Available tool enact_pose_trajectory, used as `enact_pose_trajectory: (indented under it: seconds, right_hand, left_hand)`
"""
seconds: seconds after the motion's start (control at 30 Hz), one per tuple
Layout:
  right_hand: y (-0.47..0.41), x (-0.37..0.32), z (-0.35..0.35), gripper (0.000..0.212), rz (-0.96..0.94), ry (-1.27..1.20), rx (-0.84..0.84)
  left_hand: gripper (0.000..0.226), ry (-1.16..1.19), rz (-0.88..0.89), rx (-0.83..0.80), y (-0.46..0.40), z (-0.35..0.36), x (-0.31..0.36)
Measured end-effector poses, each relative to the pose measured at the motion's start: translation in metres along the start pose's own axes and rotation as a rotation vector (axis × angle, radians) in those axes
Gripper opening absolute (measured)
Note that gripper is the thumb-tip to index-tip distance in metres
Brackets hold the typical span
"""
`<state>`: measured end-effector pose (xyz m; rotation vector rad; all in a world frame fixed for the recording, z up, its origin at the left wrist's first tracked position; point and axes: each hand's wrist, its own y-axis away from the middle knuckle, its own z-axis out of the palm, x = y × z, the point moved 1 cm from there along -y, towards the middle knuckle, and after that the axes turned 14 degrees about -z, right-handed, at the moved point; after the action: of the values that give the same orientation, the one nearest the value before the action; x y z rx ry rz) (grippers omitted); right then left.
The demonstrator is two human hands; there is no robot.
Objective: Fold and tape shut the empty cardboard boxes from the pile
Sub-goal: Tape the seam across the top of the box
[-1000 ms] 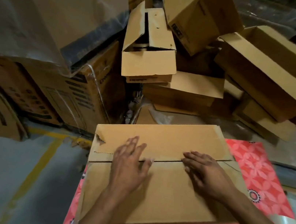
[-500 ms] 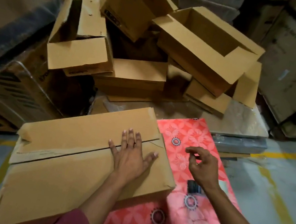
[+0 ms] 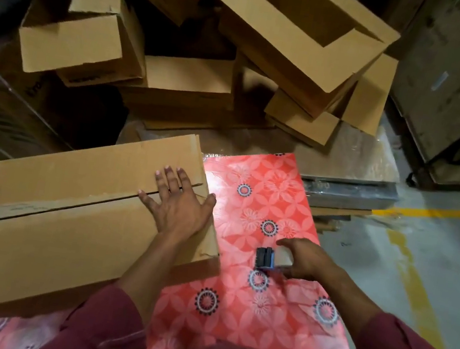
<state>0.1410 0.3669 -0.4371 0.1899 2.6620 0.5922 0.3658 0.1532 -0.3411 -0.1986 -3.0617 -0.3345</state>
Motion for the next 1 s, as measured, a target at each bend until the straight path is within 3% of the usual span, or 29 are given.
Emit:
enact_pose_trajectory:
  seconds: [0.2, 0.3, 0.5, 0.63, 0.73, 0.8, 0.87, 1.0]
  right_hand:
    - [0.004, -0.011, -0.007, 0.057, -0.010, 0.044, 0.056]
    - [0.012, -0.014, -0.010, 0.058, -0.023, 0.015, 0.121]
    - [0.035, -0.040, -0.043, 0.065, -0.062, -0.031, 0.276]
    - [0.053, -0.088, -0.092, 0.062, -0.115, -0.064, 0.469]
    - [0.056, -0.150, -0.136, 0.063, -0.228, -0.076, 0.670]
    - [0.041, -0.203, -0.158, 0.060, -0.363, -0.043, 0.769]
    - [0.019, -0.247, -0.167, 0.064, -0.470, 0.050, 0.825]
    - [-0.042, -0.343, -0.154, 0.067, -0.645, 0.347, 0.998]
  left_hand:
    - [0.108, 0.014, 0.024, -0.010, 0.002, 0.000, -0.001]
    - [0.113, 0.045, 0.043, -0.014, 0.002, -0.004, -0.004]
    - [0.095, 0.145, 0.152, -0.003, -0.001, -0.012, -0.026]
    - [0.082, 0.512, 0.238, 0.112, 0.006, -0.030, -0.053]
    - [0.042, 0.867, 0.175, 0.170, 0.020, -0.060, -0.081]
    - [0.028, 1.254, -0.051, 0.013, 0.024, -0.084, -0.108]
    - [0.036, 1.651, -0.341, -0.308, 0.030, -0.106, -0.129]
    - [0.058, 1.872, -0.503, -0.731, 0.034, -0.138, -0.206]
